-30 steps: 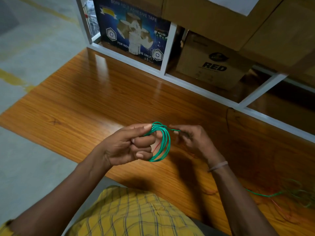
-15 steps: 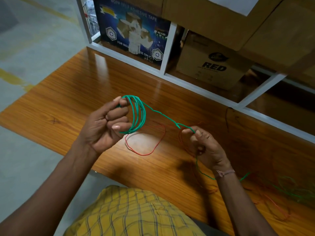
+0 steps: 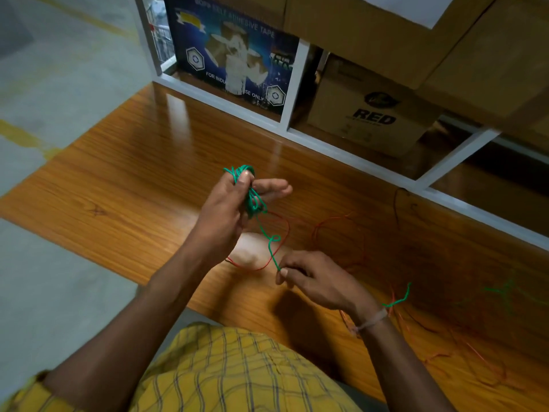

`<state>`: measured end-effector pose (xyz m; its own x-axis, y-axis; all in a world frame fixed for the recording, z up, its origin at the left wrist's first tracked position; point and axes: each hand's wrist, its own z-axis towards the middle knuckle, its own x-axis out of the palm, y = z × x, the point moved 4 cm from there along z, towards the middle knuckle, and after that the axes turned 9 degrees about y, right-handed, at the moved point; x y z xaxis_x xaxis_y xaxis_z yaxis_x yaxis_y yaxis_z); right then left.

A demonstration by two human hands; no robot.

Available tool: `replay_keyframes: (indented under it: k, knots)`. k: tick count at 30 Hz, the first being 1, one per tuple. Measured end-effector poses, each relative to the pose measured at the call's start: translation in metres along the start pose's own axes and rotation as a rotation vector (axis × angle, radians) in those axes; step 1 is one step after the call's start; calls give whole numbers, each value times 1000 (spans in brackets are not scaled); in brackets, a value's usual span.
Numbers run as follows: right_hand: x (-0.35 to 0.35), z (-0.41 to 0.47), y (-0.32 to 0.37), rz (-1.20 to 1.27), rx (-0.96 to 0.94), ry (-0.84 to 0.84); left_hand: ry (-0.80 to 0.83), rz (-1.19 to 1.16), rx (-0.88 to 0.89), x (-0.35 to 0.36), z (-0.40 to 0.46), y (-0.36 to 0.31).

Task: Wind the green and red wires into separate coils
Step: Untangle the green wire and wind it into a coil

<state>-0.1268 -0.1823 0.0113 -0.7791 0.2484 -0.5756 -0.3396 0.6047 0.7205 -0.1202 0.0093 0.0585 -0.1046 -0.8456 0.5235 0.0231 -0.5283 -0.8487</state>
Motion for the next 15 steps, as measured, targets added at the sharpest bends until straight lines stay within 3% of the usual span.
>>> replay_keyframes:
  k: [4, 8, 10, 15]
  knots:
    - [-16, -16, 22, 108, -49, -106, -11, 770, 31, -11, -5, 10]
    - [-31, -23, 29, 242, -97, -271, 155, 1334, -146, -6, -6, 27]
    - [-40, -22, 21, 258, -62, -371, 230, 1405, -210, -1, -9, 33]
    - [-48, -21, -5, 341, -29, -548, 358, 1329, -201, 1, -13, 37]
